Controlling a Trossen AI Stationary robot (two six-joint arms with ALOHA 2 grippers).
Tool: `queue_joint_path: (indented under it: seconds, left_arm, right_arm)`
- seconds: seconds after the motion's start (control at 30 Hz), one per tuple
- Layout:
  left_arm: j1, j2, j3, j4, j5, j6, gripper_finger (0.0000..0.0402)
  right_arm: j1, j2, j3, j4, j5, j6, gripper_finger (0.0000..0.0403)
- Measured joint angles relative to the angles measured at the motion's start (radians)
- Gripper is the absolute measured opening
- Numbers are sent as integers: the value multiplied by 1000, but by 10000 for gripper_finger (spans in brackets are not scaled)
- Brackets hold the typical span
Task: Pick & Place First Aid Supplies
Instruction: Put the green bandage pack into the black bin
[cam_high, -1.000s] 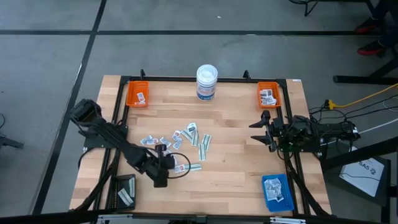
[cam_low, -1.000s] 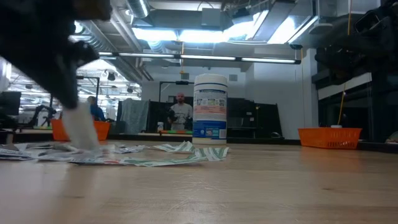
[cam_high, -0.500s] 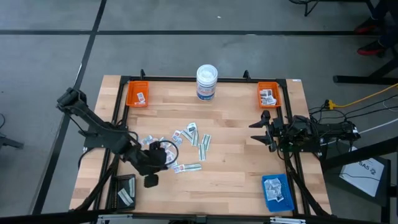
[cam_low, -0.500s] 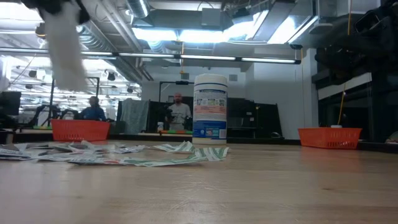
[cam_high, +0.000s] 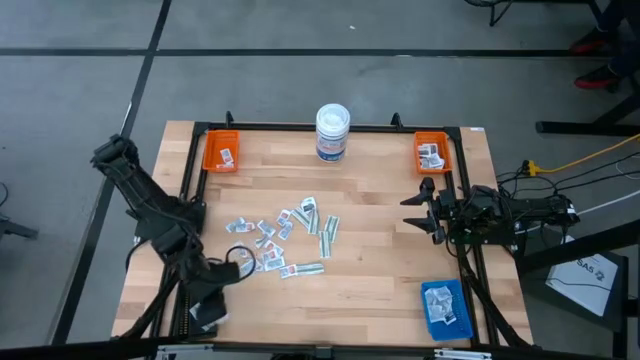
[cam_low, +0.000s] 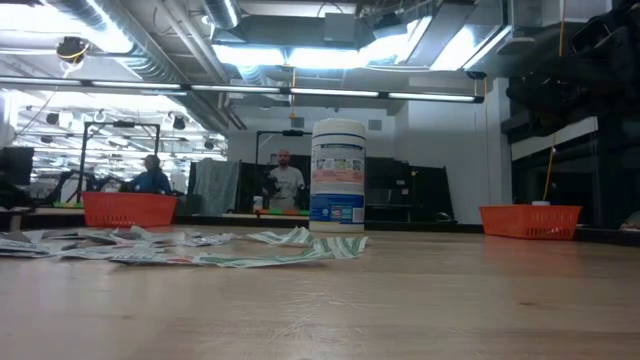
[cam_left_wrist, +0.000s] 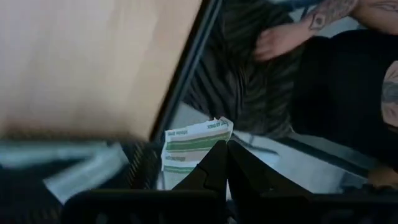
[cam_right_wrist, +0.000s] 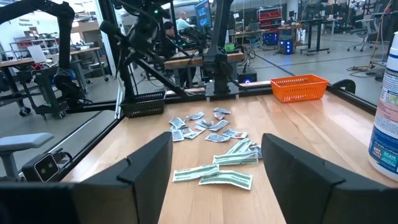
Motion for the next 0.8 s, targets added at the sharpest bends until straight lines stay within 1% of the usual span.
queue_joint_path:
  seconds: [0.3,0.5,0.57,0.67,0.73,0.8]
  left_arm:
    - [-137,0,0,49,21,-291,2]
    - [-199,0,0,-23,10,-435,2]
    - [-214,0,0,-31,-8,-451,2]
    - [-230,0,0,-44,-81,-431,2]
    - [-231,0,0,-84,-119,-416,2]
    - [-230,3,0,-141,-116,-421,2]
  right_arm:
    - [0,0,0,0,0,0,245]
    - [0,0,0,0,0,0,245]
    - [0,0,0,0,0,0,245]
    - [0,0,0,0,0,0,245]
    - [0,0,0,0,0,0,245]
    - [0,0,0,0,0,0,245]
